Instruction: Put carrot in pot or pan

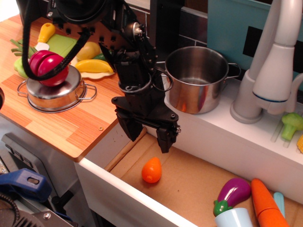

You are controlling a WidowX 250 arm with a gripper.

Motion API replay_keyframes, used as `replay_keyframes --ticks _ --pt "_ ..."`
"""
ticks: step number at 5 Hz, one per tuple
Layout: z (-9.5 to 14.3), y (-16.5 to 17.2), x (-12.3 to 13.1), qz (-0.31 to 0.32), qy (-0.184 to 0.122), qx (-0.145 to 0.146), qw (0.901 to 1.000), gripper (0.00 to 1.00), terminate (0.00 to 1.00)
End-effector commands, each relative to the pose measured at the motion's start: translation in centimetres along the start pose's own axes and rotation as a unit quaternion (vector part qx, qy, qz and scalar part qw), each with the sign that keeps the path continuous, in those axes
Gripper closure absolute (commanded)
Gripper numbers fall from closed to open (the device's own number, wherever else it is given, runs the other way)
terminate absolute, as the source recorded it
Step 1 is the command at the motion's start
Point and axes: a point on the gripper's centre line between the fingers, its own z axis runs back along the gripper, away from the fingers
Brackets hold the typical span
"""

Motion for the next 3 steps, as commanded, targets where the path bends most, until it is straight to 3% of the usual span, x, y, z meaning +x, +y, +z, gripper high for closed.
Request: replay_keyframes --ticks 1,2,3 --pt "0.0 0.0 0.0 0.000 0.000 0.000 1.0000 0.00 0.00" --pt "-1.3 0.7 1.1 0.023 0.028 -0.011 0.9993 0.00 0.00" --pt "-2.5 1.4 1.9 0.037 0.036 -0.017 0.9985 0.00 0.00"
